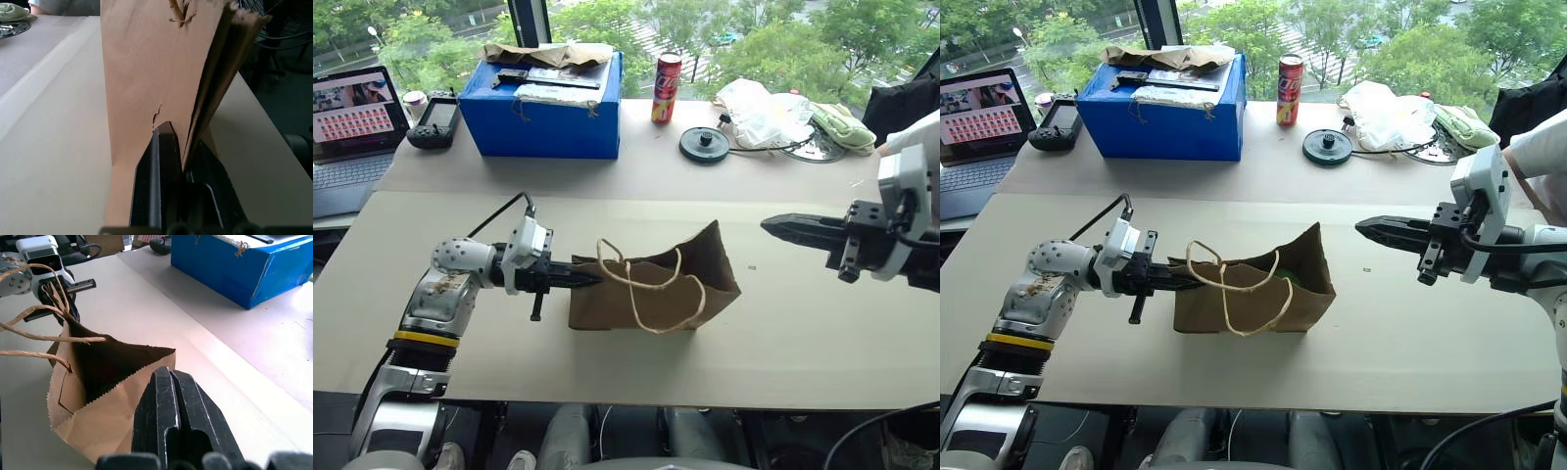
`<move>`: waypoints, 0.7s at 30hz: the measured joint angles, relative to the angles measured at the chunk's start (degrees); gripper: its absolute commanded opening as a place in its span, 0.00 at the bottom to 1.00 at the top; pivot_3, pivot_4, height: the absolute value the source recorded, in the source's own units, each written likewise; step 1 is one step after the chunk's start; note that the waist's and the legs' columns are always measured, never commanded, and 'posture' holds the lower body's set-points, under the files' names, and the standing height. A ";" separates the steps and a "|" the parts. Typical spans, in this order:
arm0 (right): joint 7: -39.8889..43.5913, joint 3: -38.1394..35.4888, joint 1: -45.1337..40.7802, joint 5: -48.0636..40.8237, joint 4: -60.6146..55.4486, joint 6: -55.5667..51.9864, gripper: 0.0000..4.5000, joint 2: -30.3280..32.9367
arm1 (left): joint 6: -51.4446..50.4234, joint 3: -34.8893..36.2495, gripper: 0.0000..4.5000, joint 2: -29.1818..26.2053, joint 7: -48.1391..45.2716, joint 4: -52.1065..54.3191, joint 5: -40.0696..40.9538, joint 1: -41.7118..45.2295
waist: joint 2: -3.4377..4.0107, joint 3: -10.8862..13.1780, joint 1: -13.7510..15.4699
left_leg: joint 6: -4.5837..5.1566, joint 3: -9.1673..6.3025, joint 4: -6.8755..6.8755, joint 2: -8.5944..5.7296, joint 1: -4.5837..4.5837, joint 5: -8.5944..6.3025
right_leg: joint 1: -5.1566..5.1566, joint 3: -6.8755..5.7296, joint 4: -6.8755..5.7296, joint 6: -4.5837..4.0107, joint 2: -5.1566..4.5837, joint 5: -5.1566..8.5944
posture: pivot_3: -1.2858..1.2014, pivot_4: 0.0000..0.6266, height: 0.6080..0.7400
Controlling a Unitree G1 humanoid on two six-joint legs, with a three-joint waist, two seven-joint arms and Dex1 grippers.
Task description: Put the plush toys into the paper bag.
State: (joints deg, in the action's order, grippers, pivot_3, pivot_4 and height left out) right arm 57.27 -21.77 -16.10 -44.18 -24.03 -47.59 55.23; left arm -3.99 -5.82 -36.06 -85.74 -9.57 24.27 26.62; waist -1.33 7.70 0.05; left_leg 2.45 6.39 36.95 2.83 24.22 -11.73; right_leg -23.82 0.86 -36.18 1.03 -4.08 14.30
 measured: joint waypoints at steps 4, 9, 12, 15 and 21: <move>0.04 1.39 0.29 0.78 0.43 0.83 0.00 0.16 | 3.49 -0.27 0.13 0.38 -0.62 -2.83 -1.87 -0.11 | 0.00 0.00 0.16 | 0.00 0.00 0.01 0.00 0.01 0.00 | 0.00 0.00 0.00 0.00 -0.02 0.00 | 0.52 0.24 0.99; 0.06 2.90 0.28 1.33 0.73 1.37 0.00 0.22 | 4.06 -0.28 0.49 0.41 -0.25 -4.57 -2.98 0.15 | 0.00 0.00 0.29 | 0.00 -0.01 0.01 0.01 0.01 0.00 | 0.00 -0.01 -0.01 0.00 -0.02 0.00 | 0.52 0.24 0.99; 0.15 3.52 0.28 2.04 0.95 1.67 0.00 0.22 | 3.87 -0.27 0.72 0.15 -0.25 -4.63 -3.19 0.49 | 0.00 0.00 0.31 | 0.00 -0.01 0.01 0.01 0.01 0.00 | 0.00 -0.01 0.00 0.00 -0.02 0.00 | 0.52 0.24 0.99; 0.28 4.14 0.28 2.51 1.03 2.10 0.00 0.28 | 2.56 -0.24 0.95 -0.74 -0.22 -4.28 -3.24 0.51 | 0.00 0.00 0.28 | 0.00 -0.01 0.01 0.02 0.01 0.00 | 0.00 -0.01 -0.01 0.00 0.00 0.00 | 0.52 0.24 0.99; 1.91 4.55 0.27 2.77 1.81 3.33 0.00 1.50 | -8.22 3.14 0.95 -6.09 0.53 2.79 1.72 3.28 | 0.00 0.00 0.29 | 0.00 -0.02 0.02 0.03 0.05 0.00 | -0.06 -0.01 -0.04 0.01 0.00 0.00 | 0.52 0.24 0.99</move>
State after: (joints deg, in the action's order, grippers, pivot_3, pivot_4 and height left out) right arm 59.18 -17.22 -15.83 -41.41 -22.22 -44.27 56.73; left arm -12.21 -2.69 -42.15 -85.21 -6.78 25.99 29.90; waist -1.33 7.70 0.33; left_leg 2.45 6.37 36.97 2.86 24.27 -11.73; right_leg -23.89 0.84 -36.22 1.04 -4.08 14.30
